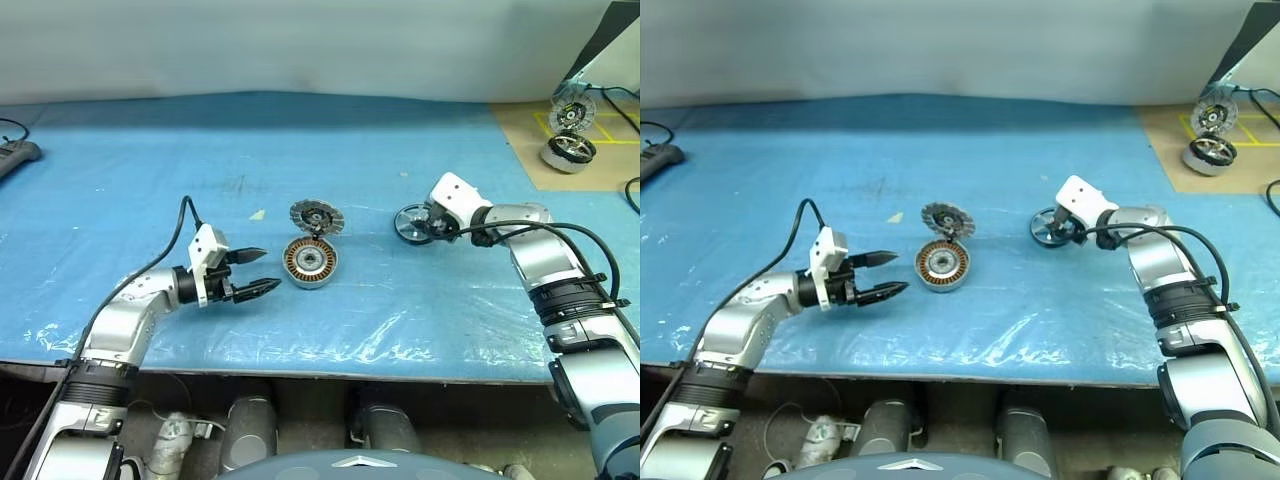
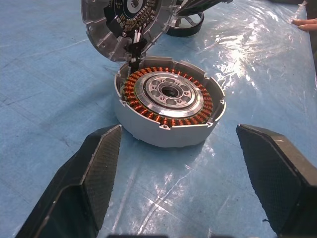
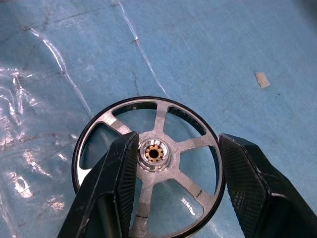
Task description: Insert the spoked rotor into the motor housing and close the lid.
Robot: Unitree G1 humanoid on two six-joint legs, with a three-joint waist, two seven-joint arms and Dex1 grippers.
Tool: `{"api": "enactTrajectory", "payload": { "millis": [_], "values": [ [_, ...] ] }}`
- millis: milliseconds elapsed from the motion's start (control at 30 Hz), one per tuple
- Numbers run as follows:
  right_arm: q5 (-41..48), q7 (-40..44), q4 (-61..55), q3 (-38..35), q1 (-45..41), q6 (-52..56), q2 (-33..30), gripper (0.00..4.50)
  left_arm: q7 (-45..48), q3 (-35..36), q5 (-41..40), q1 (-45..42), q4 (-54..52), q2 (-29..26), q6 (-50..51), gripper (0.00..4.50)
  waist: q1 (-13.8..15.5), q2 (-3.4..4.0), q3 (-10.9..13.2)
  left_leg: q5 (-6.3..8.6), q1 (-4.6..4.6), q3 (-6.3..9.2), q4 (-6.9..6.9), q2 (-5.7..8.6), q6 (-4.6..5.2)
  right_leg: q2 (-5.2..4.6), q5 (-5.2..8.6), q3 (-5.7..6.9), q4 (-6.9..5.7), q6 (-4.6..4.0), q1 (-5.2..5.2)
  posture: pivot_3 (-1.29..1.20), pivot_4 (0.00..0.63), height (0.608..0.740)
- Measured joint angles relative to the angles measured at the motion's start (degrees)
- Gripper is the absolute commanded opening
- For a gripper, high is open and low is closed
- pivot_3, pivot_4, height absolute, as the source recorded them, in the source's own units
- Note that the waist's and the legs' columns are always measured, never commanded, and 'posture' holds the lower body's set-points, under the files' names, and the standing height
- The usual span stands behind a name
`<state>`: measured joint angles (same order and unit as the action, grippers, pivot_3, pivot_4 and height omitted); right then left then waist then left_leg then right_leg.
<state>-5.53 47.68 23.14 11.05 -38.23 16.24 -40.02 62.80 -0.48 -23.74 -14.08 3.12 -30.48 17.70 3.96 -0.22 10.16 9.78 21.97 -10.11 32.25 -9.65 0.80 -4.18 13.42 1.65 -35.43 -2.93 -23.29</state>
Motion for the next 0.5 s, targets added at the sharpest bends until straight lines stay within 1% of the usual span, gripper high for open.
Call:
{"api": "enactTrajectory", "payload": {
  "millis": [300,500],
  "values": [
    [-0.5,2.9,-2.6,0.2,1.4,3.4,-1.2,2.68,-0.6,0.0,0.1,1.0,-0.5,0.2,-0.5,4.01,0.0,0.0,0.0,0.08,-0.04,0.01,0.07,-0.01,-0.12,0.0,0.0,0.0,-0.03,0.0,0.07,0.0,0.15,0.74],
    [-1.3,1.7,-3.5,0.2,2.2,7.4,-1.7,2.68,-0.5,-0.2,0.2,0.9,-0.6,0.2,-1.2,4.01,0.0,0.0,0.0,0.08,-0.04,0.01,0.06,-0.01,-0.12,0.0,0.0,0.0,-0.02,0.0,0.06,0.0,0.15,0.74]
  ]
}}
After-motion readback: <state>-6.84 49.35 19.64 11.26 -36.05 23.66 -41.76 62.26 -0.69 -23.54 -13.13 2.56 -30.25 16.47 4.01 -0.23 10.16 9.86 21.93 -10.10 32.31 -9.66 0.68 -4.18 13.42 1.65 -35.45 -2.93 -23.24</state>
